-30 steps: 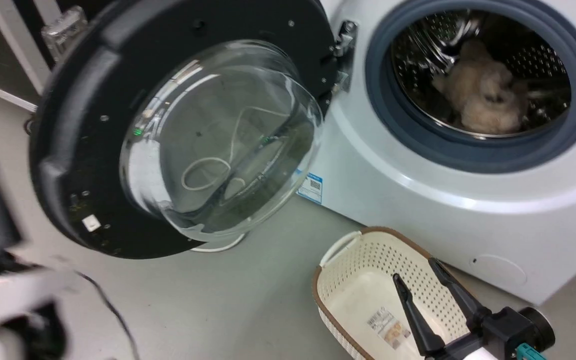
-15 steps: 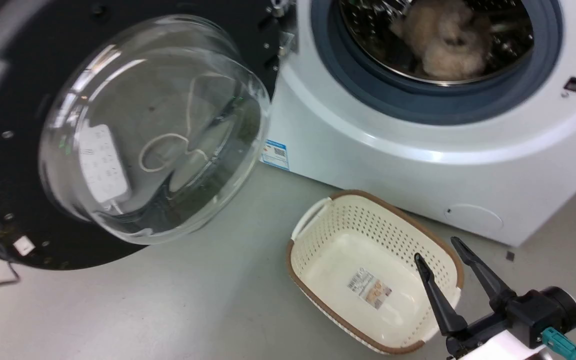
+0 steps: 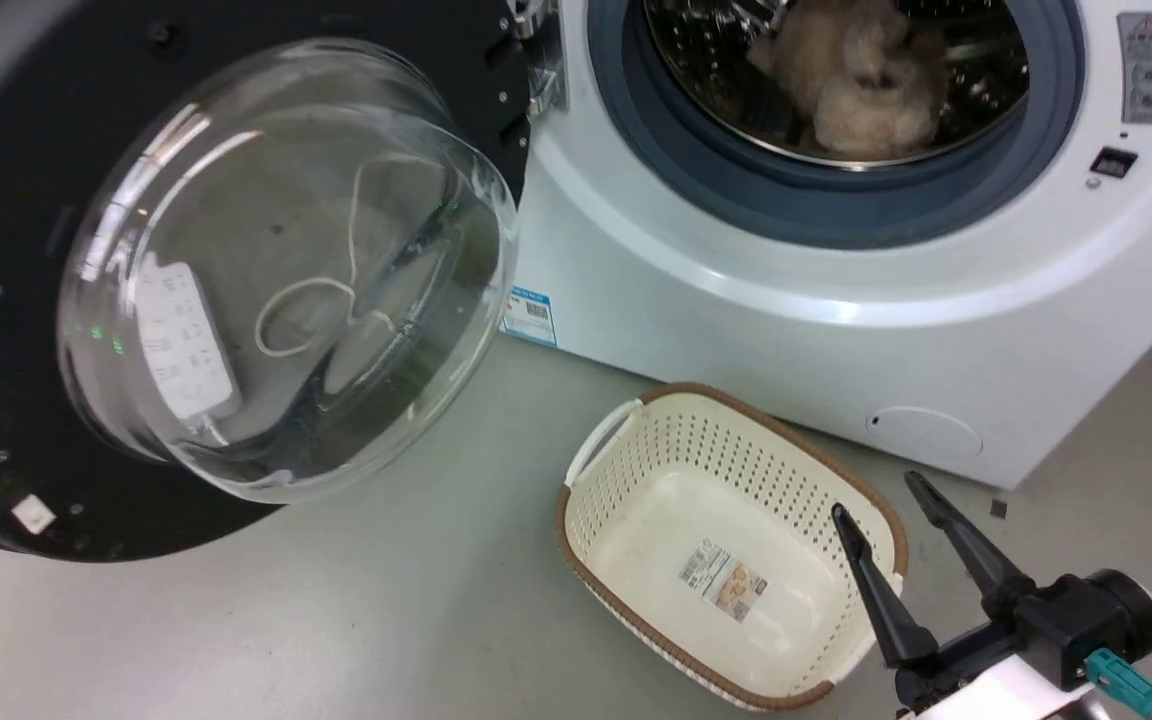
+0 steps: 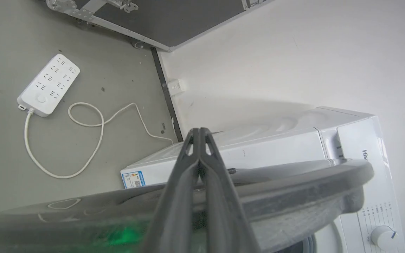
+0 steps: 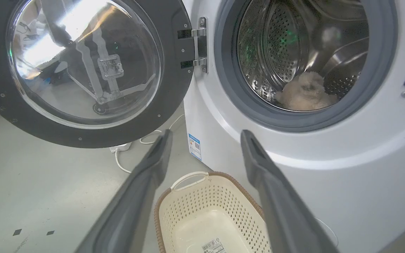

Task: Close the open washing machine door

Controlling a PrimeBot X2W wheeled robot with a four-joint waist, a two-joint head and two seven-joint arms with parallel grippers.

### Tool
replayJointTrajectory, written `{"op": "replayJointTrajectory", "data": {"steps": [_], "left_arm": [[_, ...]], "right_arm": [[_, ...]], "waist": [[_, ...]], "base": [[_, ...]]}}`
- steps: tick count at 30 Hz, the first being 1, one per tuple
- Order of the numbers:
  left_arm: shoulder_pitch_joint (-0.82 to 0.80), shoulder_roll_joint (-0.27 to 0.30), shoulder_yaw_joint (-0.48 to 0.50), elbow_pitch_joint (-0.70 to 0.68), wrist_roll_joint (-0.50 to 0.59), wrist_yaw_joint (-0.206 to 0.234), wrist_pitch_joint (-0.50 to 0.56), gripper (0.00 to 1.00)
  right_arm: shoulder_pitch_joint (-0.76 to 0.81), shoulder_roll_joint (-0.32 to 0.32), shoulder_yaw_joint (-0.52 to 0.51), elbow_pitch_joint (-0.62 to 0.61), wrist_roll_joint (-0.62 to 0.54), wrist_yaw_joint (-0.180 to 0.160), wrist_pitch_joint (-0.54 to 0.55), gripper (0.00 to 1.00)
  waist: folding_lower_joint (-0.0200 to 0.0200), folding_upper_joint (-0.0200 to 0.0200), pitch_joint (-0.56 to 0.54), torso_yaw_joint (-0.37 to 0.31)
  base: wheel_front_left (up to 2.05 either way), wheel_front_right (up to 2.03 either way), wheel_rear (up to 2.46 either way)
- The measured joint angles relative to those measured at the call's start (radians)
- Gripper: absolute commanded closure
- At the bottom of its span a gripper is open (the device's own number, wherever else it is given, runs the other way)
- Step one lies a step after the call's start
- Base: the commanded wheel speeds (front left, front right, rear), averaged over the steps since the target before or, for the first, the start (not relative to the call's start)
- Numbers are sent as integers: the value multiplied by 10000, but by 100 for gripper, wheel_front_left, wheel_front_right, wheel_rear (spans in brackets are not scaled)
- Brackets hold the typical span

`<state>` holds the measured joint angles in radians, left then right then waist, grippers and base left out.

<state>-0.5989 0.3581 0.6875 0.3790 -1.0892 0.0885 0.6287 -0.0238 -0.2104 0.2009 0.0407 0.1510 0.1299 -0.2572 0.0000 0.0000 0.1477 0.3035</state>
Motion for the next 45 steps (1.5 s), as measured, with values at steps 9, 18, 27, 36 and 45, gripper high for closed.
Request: {"op": "replayJointTrajectory", "data": {"steps": [9, 18, 27, 36, 45], "left_arm": [[1010, -625, -389, -1030, -920, -293, 1931, 100], [2732, -2230, -1177, -3085, -2082, -378, 3994, 100], [4428, -3001, -2330, -4849, -3340, 35, 4268, 100], [5776, -3060, -5662, -5570, -5166, 192, 2127, 100], [5190, -3020, -7973, -4926, -6406, -479, -380, 100]], "right_arm": [[32, 286, -23, 234, -17, 0, 0, 0], [211, 658, -451, 476, -161, 0, -2, 0], [304, 775, -662, 520, -284, 0, -2, 0], [176, 585, -805, 506, -261, 0, -2, 0], [-363, 391, -761, 474, -77, 0, -2, 0]], "waist": [[-1, 0, -621, 154], [-1, 0, -1321, 61], [-1, 0, -1423, -476], [0, 1, -961, -1458], [1, 1, -243, -2776]], "base": [[0, 0, 0], [0, 0, 0], [0, 0, 0], [0, 0, 0], [0, 0, 0]]}}
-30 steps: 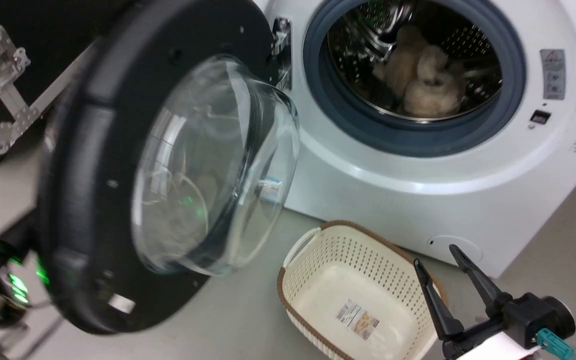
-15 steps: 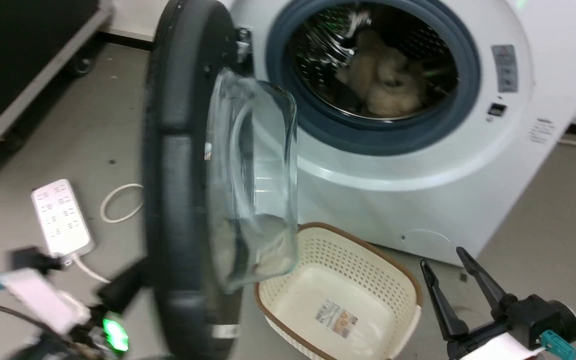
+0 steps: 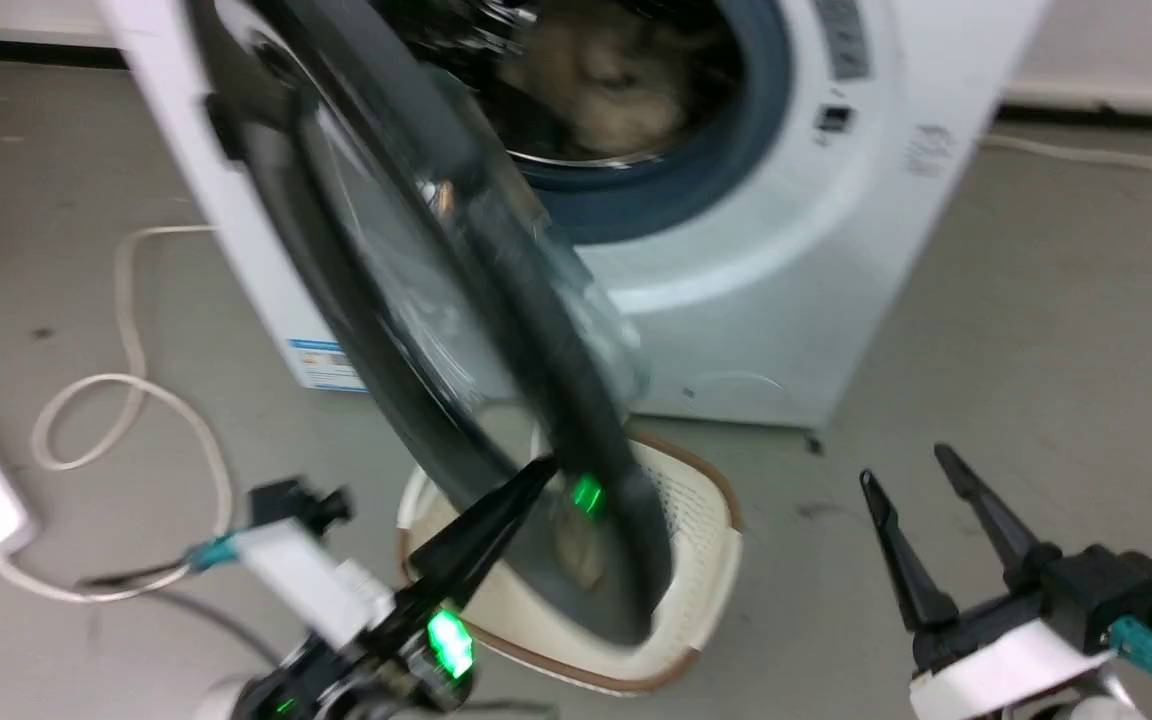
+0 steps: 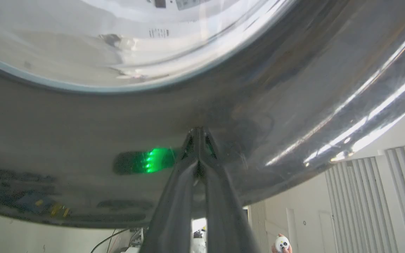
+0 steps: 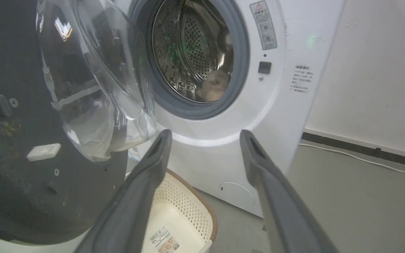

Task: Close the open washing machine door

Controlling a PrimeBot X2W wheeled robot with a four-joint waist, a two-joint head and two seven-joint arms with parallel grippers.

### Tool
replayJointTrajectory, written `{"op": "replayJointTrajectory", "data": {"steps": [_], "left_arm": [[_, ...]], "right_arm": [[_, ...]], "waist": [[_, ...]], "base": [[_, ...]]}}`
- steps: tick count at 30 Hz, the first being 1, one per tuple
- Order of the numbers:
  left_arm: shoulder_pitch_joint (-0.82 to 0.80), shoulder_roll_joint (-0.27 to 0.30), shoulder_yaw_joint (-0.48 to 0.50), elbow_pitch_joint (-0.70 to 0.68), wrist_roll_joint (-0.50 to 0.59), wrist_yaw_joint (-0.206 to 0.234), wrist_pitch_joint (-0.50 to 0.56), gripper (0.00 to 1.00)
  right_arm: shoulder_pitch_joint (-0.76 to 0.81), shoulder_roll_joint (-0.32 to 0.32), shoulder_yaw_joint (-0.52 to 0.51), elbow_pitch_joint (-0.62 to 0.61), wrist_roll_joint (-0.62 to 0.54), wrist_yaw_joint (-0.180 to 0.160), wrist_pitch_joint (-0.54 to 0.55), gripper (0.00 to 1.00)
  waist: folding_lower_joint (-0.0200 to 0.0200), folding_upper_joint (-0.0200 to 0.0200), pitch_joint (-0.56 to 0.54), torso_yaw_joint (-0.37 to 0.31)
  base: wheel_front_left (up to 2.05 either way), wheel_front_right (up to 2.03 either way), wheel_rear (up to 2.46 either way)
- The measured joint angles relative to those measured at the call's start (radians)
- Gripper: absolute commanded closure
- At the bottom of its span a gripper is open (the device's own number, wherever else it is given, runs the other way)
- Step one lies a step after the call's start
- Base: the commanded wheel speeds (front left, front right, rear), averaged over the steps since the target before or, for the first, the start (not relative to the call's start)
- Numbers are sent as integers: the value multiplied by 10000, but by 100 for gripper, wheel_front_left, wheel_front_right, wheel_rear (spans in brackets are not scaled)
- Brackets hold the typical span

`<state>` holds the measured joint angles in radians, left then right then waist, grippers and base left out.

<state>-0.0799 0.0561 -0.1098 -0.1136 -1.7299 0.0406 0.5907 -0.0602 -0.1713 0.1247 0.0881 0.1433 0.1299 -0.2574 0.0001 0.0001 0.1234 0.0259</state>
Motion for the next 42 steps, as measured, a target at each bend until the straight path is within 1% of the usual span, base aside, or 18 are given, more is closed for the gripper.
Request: {"op": "replayJointTrajectory", "data": {"steps": [4, 7, 13, 17, 19, 23, 24, 29, 34, 36, 37, 39, 40, 41, 42], "left_arm": [[-1037, -42, -963, 690, -259, -357, -838, 100], [-1841, -79, -1390, 1346, -336, -568, -1578, 100], [-3424, -67, -1511, 3009, -598, -880, -3342, 100], [-4526, -77, -1396, 4148, -821, -1145, -4777, 100], [-5040, -65, -1411, 4690, -1060, -1246, -5327, 100], [-5945, -79, -1521, 5685, -1068, -1476, -6082, 100], [-6305, -86, -1586, 6182, -1070, -1580, -6408, 100], [-6299, -84, -1770, 6401, -899, -1659, -6458, 100], [-5368, -21, -1747, 5624, -357, -1666, -6443, 100], [-4755, 151, -1841, 5208, 59, -1666, -6460, 100], [-4451, 276, -1935, 4963, 324, -1666, -6510, 97], [-3858, 589, -2132, 4470, 951, -1666, -6659, 45], [-3560, 769, -2249, 4192, 1252, -1666, -6750, 9], [-3272, 924, -2341, 3948, 1509, -1666, -6832, 0], [-2971, 1080, -2397, 3754, 1716, -1666, -6968, 0]], "right_arm": [[-235, -40, 8, 21, 155, 0, 0, 0], [-359, -40, 40, 56, 190, 0, 0, 0], [-610, 71, 90, 155, 351, 0, 0, 0], [-680, 165, 88, 263, 426, 0, 0, 0], [-690, 201, 65, 301, 431, 0, 0, 0], [-697, 270, 100, 328, 443, 0, 0, 0], [-715, 301, 69, 355, 443, 0, 0, 0], [-713, 309, 6, 339, 435, 0, 0, 0], [-633, 270, -125, 253, 391, 0, 0, 0], [-499, 226, -174, 203, 353, 0, 0, 0], [-423, 198, -194, 180, 324, 0, 0, 0], [-271, 142, -240, 119, 299, 0, 0, 0], [-202, 111, -253, 82, 284, 0, 0, 0], [-137, 94, -265, 48, 253, 0, 0, 0], [-70, 71, -280, 17, 222, 0, 0, 0]], "waist": [[1, 0, 368, -715], [1, 0, 624, -1300], [1, 0, 1084, -2564], [1, 1, 1356, -3376], [1, 1, 1482, -3725], [1, 1, 1715, -4220], [1, 0, 1788, -4365], [0, 0, 1596, -4099], [-1, 0, 1241, -3582], [-1, 0, 1072, -3318], [-1, 0, 985, -3179], [-2, 0, 801, -2882], [-2, 0, 704, -2727], [-2, 0, 609, -2572], [-2, 0, 513, -2416]], "base": [[0, 0, 0], [0, 0, 0], [0, 0, 0], [0, 0, 0], [0, 0, 0], [0, 0, 0], [0, 0, 0], [0, 0, 0], [0, 0, 0], [0, 0, 0], [0, 0, 0], [0, 0, 0], [0, 0, 0], [0, 0, 0], [0, 0, 0]]}}
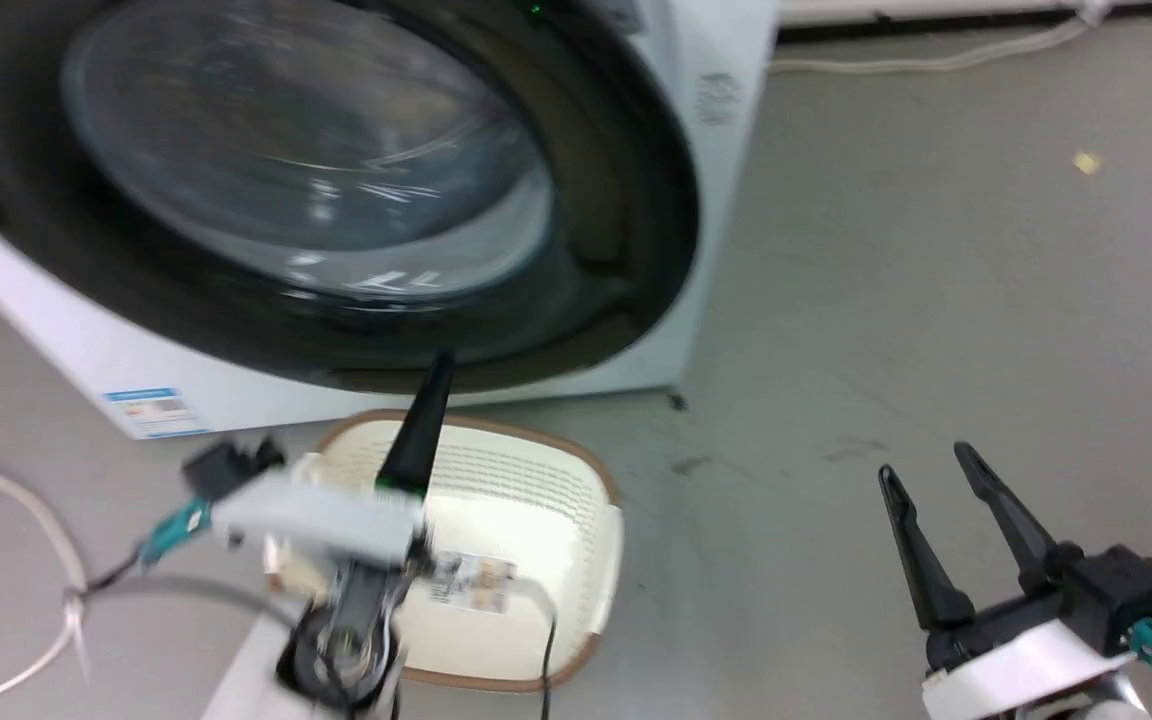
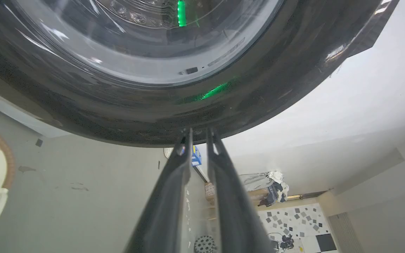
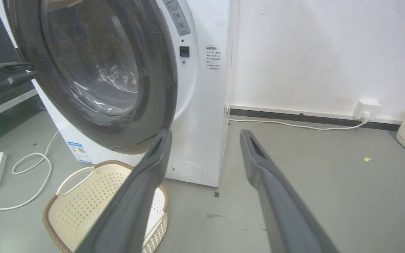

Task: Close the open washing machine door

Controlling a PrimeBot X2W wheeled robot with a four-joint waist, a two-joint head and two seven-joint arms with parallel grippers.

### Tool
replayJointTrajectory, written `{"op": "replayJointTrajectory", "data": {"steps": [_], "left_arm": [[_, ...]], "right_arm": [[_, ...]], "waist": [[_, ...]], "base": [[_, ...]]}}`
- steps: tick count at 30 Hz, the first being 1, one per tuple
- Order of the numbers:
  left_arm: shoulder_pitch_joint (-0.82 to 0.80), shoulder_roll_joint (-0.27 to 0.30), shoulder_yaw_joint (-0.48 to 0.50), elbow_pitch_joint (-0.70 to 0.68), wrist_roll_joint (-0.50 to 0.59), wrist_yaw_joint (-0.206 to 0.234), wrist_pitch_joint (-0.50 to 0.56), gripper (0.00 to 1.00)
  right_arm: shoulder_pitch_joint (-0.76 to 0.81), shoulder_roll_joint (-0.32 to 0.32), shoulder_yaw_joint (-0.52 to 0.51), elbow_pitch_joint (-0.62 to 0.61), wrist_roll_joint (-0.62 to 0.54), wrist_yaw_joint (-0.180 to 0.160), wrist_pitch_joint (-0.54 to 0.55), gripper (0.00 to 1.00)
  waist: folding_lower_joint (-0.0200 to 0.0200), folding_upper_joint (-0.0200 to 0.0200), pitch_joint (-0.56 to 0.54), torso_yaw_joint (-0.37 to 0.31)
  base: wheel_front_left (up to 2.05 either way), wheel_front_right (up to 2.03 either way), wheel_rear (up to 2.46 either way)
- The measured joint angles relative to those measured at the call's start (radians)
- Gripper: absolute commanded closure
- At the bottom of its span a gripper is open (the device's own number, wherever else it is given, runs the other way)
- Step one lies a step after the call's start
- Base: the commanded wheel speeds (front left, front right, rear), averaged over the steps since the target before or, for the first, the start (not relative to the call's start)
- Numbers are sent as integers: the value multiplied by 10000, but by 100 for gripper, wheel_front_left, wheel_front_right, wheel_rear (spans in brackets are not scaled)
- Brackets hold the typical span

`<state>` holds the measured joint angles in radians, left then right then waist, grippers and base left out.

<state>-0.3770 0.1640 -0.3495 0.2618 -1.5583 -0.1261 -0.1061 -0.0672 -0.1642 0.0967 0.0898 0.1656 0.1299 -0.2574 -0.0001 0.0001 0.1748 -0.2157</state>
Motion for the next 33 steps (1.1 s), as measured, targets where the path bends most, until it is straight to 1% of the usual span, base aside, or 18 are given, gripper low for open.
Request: {"op": "replayJointTrajectory", "data": {"steps": [3, 4, 5, 6, 9, 12, 14, 16, 17, 21, 23, 24, 26, 29, 30, 31, 32, 33], "left_arm": [[851, 510, -240, -525, 838, 0, -554, 0], [1482, 1112, -493, -865, 2132, 0, -1175, 0], [1649, 1277, -535, -922, 2629, 0, -1313, 0], [2153, 1494, -362, -968, 4144, 0, -1498, 0], [2652, 1256, 554, -1365, 5931, 0, -1509, 0], [3213, 612, 1615, -1845, 7607, 0, -1515, 0], [3522, 403, 1965, -2033, 9162, 52, -1515, 0], [3726, 255, 2209, -2171, 10696, 336, -1515, 0], [3801, 167, 2242, -2245, 11315, 387, -1515, 0], [4079, -224, 2171, -2243, 12978, 527, -1515, 0], [4195, -274, 2079, -2138, 13495, 527, -1515, 0], [4254, -261, 2042, -2011, 13942, 527, -1513, 0], [4279, -288, 2052, -1979, 14059, 531, -1515, 0], [4389, -485, 2190, -1923, 14251, 616, -1515, 0], [4389, -485, 2190, -1923, 14251, 616, -1515, 0], [4413, -541, 2293, -1854, 14318, 629, -1515, 0], [4413, -541, 2293, -1854, 14318, 629, -1515, 0], [4412, -552, 2347, -1837, 14397, 633, -1515, 0]], "right_arm": [[220, -69, 15, -86, -67, 0, 2, 0], [434, -153, 4, -165, -84, 0, 0, 0], [500, -178, -4, -188, -92, 0, 0, 0], [681, -222, -8, -245, -161, 0, 0, 0], [840, -221, -15, -282, -255, 0, 0, 0], [940, -215, -10, -322, -280, 0, 0, 0], [971, -213, -2, -328, -328, 0, 0, 0], [978, -207, -4, -330, -334, 0, 0, 0], [980, -194, -10, -330, -332, 0, 0, 0], [1005, -50, -127, -326, -336, 0, 0, 0], [1045, 27, -163, -328, -345, 0, 0, 0], [1085, 77, -151, -326, -347, 0, 0, 0], [1101, 90, -146, -326, -347, 0, 0, 0], [1183, 100, -121, -337, -341, 0, 0, 0], [1183, 100, -121, -337, -341, 0, 0, 2], [1197, 86, 42, -397, -265, 0, 0, 75], [1197, 86, 42, -397, -265, 0, 0, 100], [1188, 12, 155, -525, -205, 0, 0, 100]], "waist": [[0, 0, -297, 480], [0, 0, -596, 954], [0, 0, -698, 1106], [0, 0, -1019, 1529], [-1, 0, -1323, 1894], [-1, 0, -1563, 2194], [-1, 0, -1663, 2349], [0, 0, -1723, 2446], [-1, -1, -1739, 2473], [1, 0, -1743, 2473], [1, 0, -1738, 2450], [1, -1, -1732, 2417], [1, 0, -1729, 2405], [1, 0, -1716, 2420], [1, 0, -1716, 2420], [1, 0, -1688, 2447], [1, 0, -1688, 2447], [1, 0, -1602, 2483]], "base": [[0, 0, 0], [0, 0, 0], [0, 0, 0], [0, 0, 0], [0, 0, 0], [0, 0, 0], [0, 0, 0], [0, 0, 0], [0, 0, 0], [0, 0, 0], [0, 0, 0], [0, 0, 0], [0, 0, 0], [0, 0, 0], [0, 0, 0], [0, 0, 0], [0, 0, 0], [0, 0, 0]]}}
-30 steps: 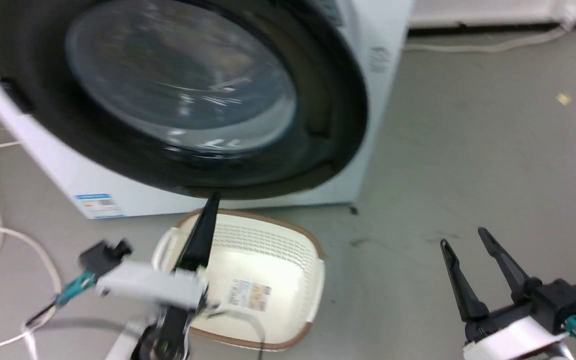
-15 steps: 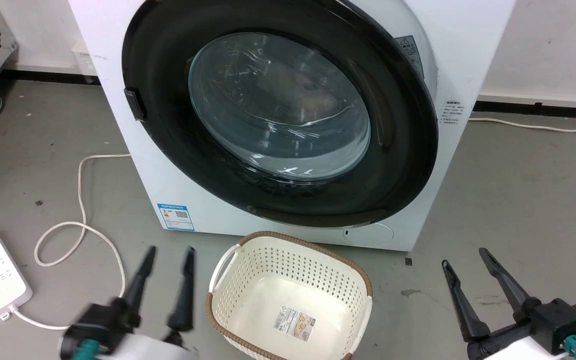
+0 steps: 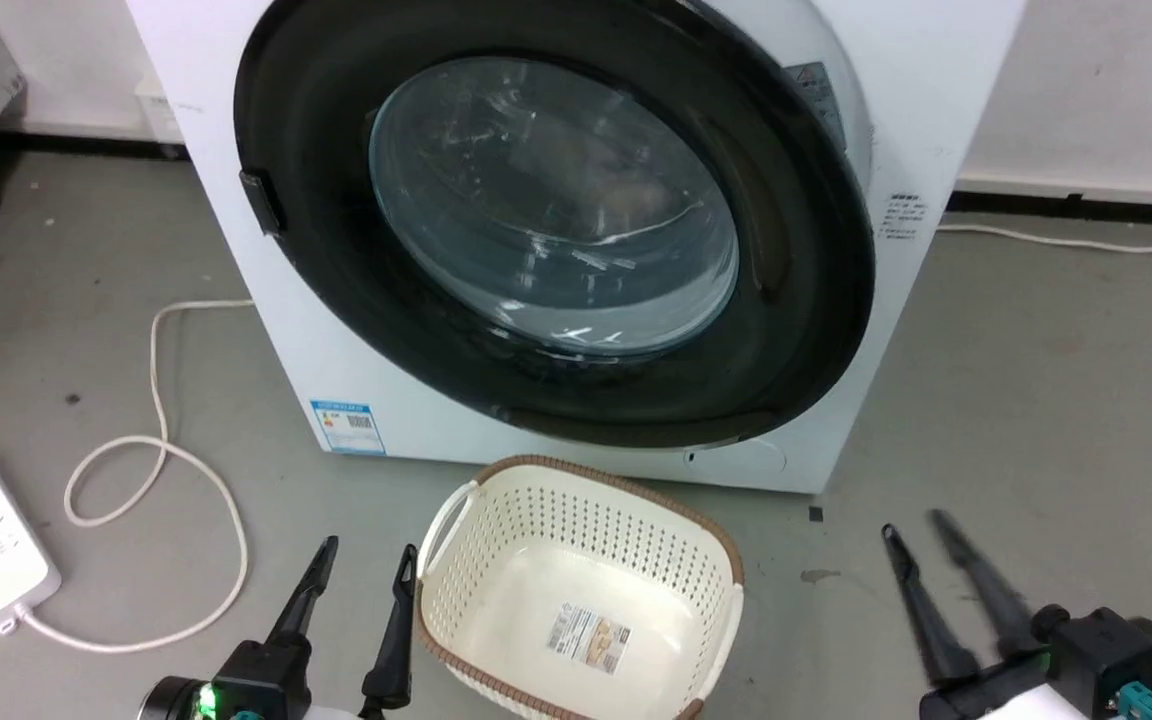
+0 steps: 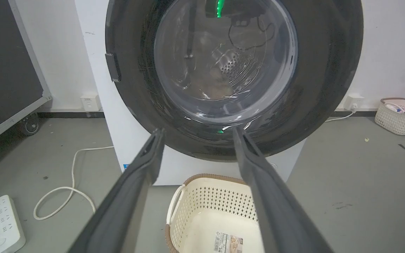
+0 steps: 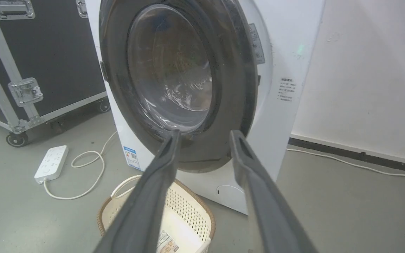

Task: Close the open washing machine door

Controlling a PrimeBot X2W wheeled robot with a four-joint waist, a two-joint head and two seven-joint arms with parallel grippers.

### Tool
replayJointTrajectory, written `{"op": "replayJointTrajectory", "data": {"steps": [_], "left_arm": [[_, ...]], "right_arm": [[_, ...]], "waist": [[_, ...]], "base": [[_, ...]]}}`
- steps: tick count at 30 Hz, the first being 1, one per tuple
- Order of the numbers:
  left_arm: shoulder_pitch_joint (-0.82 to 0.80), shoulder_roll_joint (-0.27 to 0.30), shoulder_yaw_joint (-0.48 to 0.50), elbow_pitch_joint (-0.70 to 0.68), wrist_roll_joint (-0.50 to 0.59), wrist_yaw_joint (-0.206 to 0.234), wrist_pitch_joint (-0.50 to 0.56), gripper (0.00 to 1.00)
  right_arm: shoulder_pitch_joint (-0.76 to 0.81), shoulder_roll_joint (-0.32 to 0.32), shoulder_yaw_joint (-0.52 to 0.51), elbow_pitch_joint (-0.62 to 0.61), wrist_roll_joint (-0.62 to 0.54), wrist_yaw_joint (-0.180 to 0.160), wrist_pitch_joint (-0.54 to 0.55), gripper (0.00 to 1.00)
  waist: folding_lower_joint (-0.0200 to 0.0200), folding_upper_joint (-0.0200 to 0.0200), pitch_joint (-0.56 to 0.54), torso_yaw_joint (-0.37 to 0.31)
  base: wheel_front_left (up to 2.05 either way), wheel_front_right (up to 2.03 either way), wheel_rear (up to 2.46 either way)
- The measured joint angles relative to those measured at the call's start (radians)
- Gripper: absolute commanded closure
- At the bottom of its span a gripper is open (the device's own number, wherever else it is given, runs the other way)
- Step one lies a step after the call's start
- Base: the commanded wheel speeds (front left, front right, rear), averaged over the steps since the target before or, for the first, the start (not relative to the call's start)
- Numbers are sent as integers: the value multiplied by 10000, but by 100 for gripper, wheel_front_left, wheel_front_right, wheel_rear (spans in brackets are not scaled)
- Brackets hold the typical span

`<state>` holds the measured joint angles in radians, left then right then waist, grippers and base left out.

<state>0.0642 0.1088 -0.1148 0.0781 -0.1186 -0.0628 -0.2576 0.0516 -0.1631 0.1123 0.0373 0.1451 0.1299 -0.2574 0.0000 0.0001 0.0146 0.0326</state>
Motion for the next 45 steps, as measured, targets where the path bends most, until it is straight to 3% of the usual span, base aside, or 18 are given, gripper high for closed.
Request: {"op": "replayJointTrajectory", "data": {"steps": [4, 9, 14, 29, 34, 45], "left_arm": [[-11, -75, 36, 2, 88, 35, 0, 0], [-47, -265, -38, 23, 213, 73, 0, 0], [-490, -399, -205, -107, 355, 232, 0, 0], [-1504, -581, -949, -395, 293, 817, 0, 0], [-1520, -583, -970, -855, -393, 1248, 0, 0], [-1522, -587, -1179, -945, -447, 1400, 0, 0]], "right_arm": [[-107, -207, 180, -117, 169, 0, 0, 100], [-1072, -1032, 1099, 144, 474, 0, 0, 100], [-3370, -2134, 2253, 681, 1183, 0, 4, 100], [-7453, -4226, 3536, 3058, 3718, 25, 362, 100], [-8340, -4452, 3674, 3847, 4571, 27, 481, 100], [-9825, -4589, 3452, 5925, 5336, 121, 581, 100]], "waist": [[0, 0, 187, 98], [0, 0, 627, 303], [3, 0, 1487, 506], [3, 0, 3225, 1442], [2, 0, 3499, 1674], [0, 0, 3698, 2008]], "base": [[0, 0, 0], [0, 0, 0], [0, 0, 0], [0, 0, 0], [0, 0, 0], [0, 0, 0]]}}
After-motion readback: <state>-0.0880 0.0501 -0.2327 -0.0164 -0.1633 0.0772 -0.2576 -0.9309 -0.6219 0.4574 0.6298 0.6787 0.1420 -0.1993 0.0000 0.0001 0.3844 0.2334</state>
